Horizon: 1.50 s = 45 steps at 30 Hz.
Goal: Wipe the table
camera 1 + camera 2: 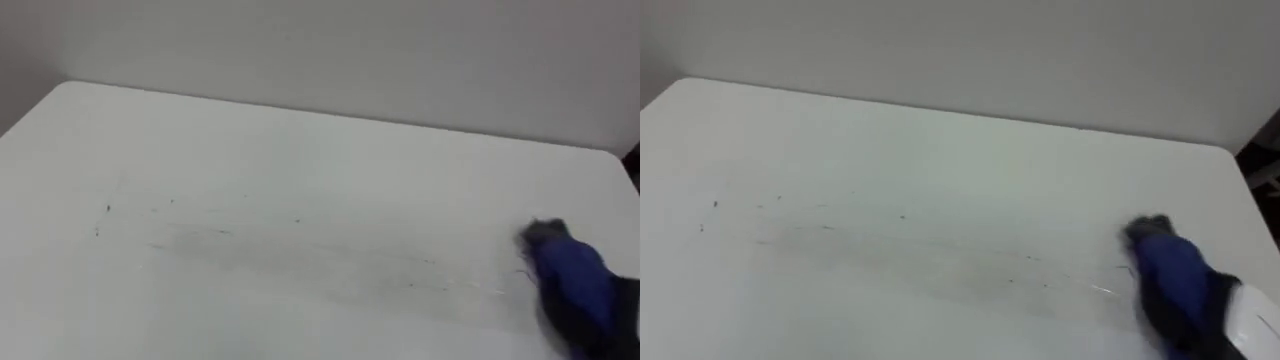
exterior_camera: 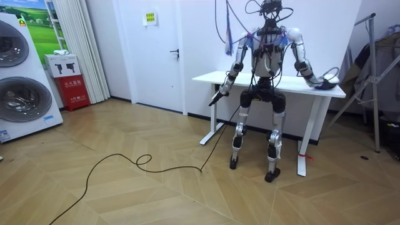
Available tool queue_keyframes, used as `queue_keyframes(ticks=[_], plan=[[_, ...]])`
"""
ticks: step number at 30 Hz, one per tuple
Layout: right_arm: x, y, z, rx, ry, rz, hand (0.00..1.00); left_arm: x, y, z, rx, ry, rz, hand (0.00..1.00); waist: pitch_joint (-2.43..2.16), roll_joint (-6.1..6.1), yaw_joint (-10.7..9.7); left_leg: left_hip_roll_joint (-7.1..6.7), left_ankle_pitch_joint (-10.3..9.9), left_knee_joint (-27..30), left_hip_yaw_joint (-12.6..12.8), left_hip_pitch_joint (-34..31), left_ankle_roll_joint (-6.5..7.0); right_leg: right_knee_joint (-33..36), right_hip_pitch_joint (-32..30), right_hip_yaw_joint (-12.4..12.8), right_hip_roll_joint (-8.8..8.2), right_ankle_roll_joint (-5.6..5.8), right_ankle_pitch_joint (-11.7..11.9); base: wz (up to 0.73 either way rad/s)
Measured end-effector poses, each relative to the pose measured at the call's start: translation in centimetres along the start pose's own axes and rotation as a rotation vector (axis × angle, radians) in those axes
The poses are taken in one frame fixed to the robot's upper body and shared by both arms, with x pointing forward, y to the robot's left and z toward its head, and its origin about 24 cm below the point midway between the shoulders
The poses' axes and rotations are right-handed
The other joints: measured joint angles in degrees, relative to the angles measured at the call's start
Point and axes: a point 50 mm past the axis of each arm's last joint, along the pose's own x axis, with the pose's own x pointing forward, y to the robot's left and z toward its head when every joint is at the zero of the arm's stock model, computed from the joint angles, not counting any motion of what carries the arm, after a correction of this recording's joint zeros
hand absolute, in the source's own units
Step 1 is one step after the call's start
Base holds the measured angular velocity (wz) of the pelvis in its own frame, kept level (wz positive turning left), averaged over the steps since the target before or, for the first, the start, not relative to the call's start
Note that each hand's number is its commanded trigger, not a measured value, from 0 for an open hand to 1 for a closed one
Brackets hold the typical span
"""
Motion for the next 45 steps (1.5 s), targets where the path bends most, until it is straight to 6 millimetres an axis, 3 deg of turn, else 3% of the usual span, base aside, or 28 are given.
queue_keyframes(ticks=[2, 4, 7, 9, 10, 12, 15, 16, 18, 19, 22, 23, 24, 25, 27, 28, 29, 30, 33, 35, 38, 40, 43, 44, 45], plan=[[0.3, -0.4, -0.8, 0.011, 0.053, 0.002, 1.00, 0.1, -0.1, 1.2, 0.003, -0.042, -0.004, 0.00, 0.02, -0.14, 0.12, -0.01, 0.12, 0.05, 0.13, -0.13, -0.23, 0.49, -0.11, 1.43, 0.04, -0.12, 0.08, -0.06], [0.7, 0.1, 0.1, 0.037, 0.058, 0.010, 1.00, 0.1, -0.5, 2.0, 0.012, -0.071, -0.013, 0.00, 0.00, -0.02, 0.90, -0.02, 0.26, 0.19, 0.27, 0.44, -0.23, 0.62, -0.09, 1.90, 0.13, -0.36, 0.23, -0.22], [1.6, 1.7, 3.5, 0.046, 0.025, 0.060, 1.00, -0.1, -1.4, 3.4, 0.019, -0.112, -0.035, 0.00, 0.13, 0.39, 3.99, 0.27, 0.23, 0.74, -0.62, 0.41, -0.21, 1.26, -1.77, 4.50, 1.30, -1.47, 1.19, -0.49], [1.4, 4.4, 10.3, 0.071, -0.145, 0.185, 1.00, -0.1, -2.4, 3.7, 0.033, -0.101, -0.074, 0.00, 0.33, 0.79, 7.08, 1.02, 0.32, 1.16, -1.21, -0.79, -0.38, 1.74, -4.71, 6.96, 2.93, -1.75, 1.51, -0.70], [1.0, 5.1, 12.6, 0.076, -0.214, 0.224, 1.00, -0.1, -2.6, 4.0, 0.038, -0.102, -0.080, 0.00, 0.42, 1.02, 8.13, 1.04, 0.35, 1.10, -1.80, -1.03, -0.42, 1.72, -5.50, 7.16, 3.27, -1.87, 1.63, -0.52], [-1.6, 6.9, 22.0, 0.084, -0.529, 0.329, 1.00, -0.2, -2.9, 4.6, 0.024, -0.094, -0.095, 0.00, 1.28, 1.81, 9.29, 0.99, 1.64, 0.81, -4.83, -3.15, -0.91, 1.80, -8.16, 7.23, 4.24, -2.61, 1.88, 0.03], [-3.0, 6.5, 28.7, 0.061, -0.765, 0.351, 1.00, -0.3, -3.4, 4.9, 0.034, -0.089, -0.127, 0.00, 1.31, 2.72, 12.49, 0.70, 3.54, -1.32, -6.03, -4.23, -0.98, 1.54, -9.45, 6.51, 4.35, -3.14, 2.03, 0.35], [-3.0, 6.3, 29.1, 0.059, -0.786, 0.352, 1.00, -0.4, -3.5, 4.5, 0.037, -0.075, -0.130, 0.00, 1.28, 2.76, 12.74, 0.43, 3.71, -1.57, -6.72, -4.27, -0.95, 1.39, -9.20, 5.93, 4.19, -3.21, 1.99, 0.58], [-3.0, 6.3, 29.1, 0.046, -0.797, 0.346, 1.00, -0.6, -3.4, 2.8, 0.040, -0.027, -0.129, 0.00, 1.20, 2.38, 12.70, -0.29, 3.90, -2.09, -8.56, -3.96, -0.75, 0.76, -7.77, 3.95, 3.71, -3.20, 1.83, 0.49], [-2.8, 6.7, 27.6, 0.025, -0.759, 0.359, 1.00, -0.8, -3.2, 1.7, 0.035, -0.005, -0.122, 0.00, 1.19, 1.84, 12.66, -0.67, 3.92, -2.22, -9.58, -3.54, -0.36, -0.07, -6.45, 3.11, 3.57, -3.23, 1.84, 0.45], [-2.8, 8.2, 20.7, -0.060, -0.640, 0.405, 1.00, -1.4, -3.3, -0.1, 0.040, 0.033, -0.132, 0.00, 1.12, 0.97, 10.41, -1.62, 2.79, -2.21, -10.14, -2.01, 0.24, -1.70, -3.15, 1.22, 2.83, -2.54, 1.27, 0.32], [-2.9, 7.9, 19.1, -0.048, -0.631, 0.390, 1.00, -1.5, -3.2, -0.9, 0.035, 0.055, -0.137, 0.00, 1.06, 0.90, 8.33, -1.92, 2.31, -2.20, -9.95, -1.40, 0.43, -2.37, -2.13, 0.90, 2.62, -2.20, 1.02, 0.20], [-2.8, 7.5, 17.0, -0.034, -0.588, 0.357, 1.00, -1.4, -2.8, -1.1, 0.014, 0.061, -0.120, 0.00, 0.73, 0.53, 6.41, -2.20, 2.01, -2.18, -9.34, -1.07, 0.61, -2.44, -1.42, 0.59, 2.29, -1.84, 0.62, 0.11], [-2.5, 7.1, 15.8, -0.036, -0.564, 0.335, 1.00, -1.3, -2.5, -1.0, 0.005, 0.056, -0.109, 0.00, 0.64, 0.46, 6.00, -2.27, 1.78, -2.22, -8.94, -0.70, 0.73, -2.42, -1.10, 0.77, 2.15, -1.72, 0.49, 0.00], [-1.3, 4.9, 11.0, -0.063, -0.461, 0.234, 1.00, -1.0, -1.2, -0.6, -0.004, 0.016, -0.065, 0.00, 0.39, 0.47, 4.50, -2.62, 0.62, -1.97, -8.00, 0.44, 1.18, -2.32, 0.07, 1.41, 1.59, -1.06, 0.07, -0.15], [-1.0, 4.3, 9.8, -0.068, -0.426, 0.207, 1.00, -0.9, -1.0, -0.6, -0.007, 0.008, -0.057, 0.00, 0.16, 0.40, 4.07, -2.74, 0.41, -1.90, -7.71, 0.53, 1.33, -2.26, 0.13, 1.52, 1.37, -0.86, -0.09, -0.14], [-0.7, 3.1, 7.3, -0.077, -0.353, 0.163, 1.00, -0.8, -0.5, -0.4, -0.006, -0.009, -0.039, 0.00, -0.28, 0.40, 3.04, -2.88, 0.02, -1.52, -7.18, 0.57, 1.60, -2.02, 0.11, 1.85, 1.07, -0.76, -0.17, -0.12], [-0.3, 1.9, 5.2, -0.093, -0.284, 0.115, 1.00, -0.6, -0.1, -0.2, 0.009, -0.023, -0.023, 0.00, -0.31, 0.42, 1.97, -2.93, -0.45, -0.76, -6.99, 0.46, 1.72, -1.15, 0.02, 2.12, 0.91, -0.65, -0.24, -0.10], [0.0, -0.2, 1.2, -0.126, -0.144, 0.058, 1.00, -0.4, 0.1, 0.5, 0.016, -0.044, -0.013, 0.00, -0.46, -0.02, -0.16, -2.90, -1.24, 0.20, -7.00, 0.08, 1.90, -0.20, 0.07, 2.09, 0.83, -0.65, -0.23, -0.03], [0.2, -0.6, 0.0, -0.117, -0.075, 0.041, 1.00, -0.3, 0.1, 1.2, 0.004, -0.072, -0.010, 0.00, -0.39, -0.27, -0.21, -2.82, -1.48, 0.67, -6.67, 0.19, 1.83, -0.20, 0.13, 2.50, 0.94, -0.67, -0.17, -0.11], [0.6, -0.4, 0.5, -0.092, -0.043, 0.033, 1.00, -0.4, -0.3, 2.2, 0.020, -0.111, -0.002, 0.00, -0.36, -0.18, 0.65, -2.70, -1.61, 0.90, -6.53, 0.52, 1.42, -0.22, 0.49, 2.79, 1.05, -0.80, -0.09, -0.08], [0.9, 0.4, 1.8, -0.060, -0.022, 0.044, 1.00, -0.4, -0.8, 2.4, 0.037, -0.117, -0.017, 0.00, -0.24, -0.01, 2.57, -2.17, -1.44, 0.96, -6.02, 0.59, 1.19, -0.08, -0.11, 3.66, 1.62, -1.43, 0.40, -0.27], [1.8, 2.8, 7.2, -0.021, -0.102, 0.136, 1.00, -0.7, -2.2, 2.5, 0.067, -0.111, -0.071, 0.00, 0.18, 0.57, 5.74, -1.54, -1.43, 1.03, -6.71, -0.03, 1.16, 0.70, -2.42, 5.03, 2.72, -2.49, 1.28, -0.42], [1.8, 4.1, 10.9, -0.005, -0.190, 0.203, 1.00, -0.8, -2.7, 2.6, 0.059, -0.100, -0.087, 0.00, 0.63, 1.10, 7.48, -1.41, -1.31, 1.19, -7.46, -0.77, 1.06, 0.88, -3.61, 5.55, 3.35, -2.98, 1.59, -0.27], [1.8, 4.7, 12.9, -0.005, -0.242, 0.233, 1.00, -0.8, -2.8, 2.8, 0.058, -0.099, -0.092, 0.00, 0.83, 1.23, 8.17, -1.21, -1.09, 1.38, -7.76, -1.40, 0.89, 0.97, -4.26, 5.61, 3.66, -3.07, 1.65, -0.14]])
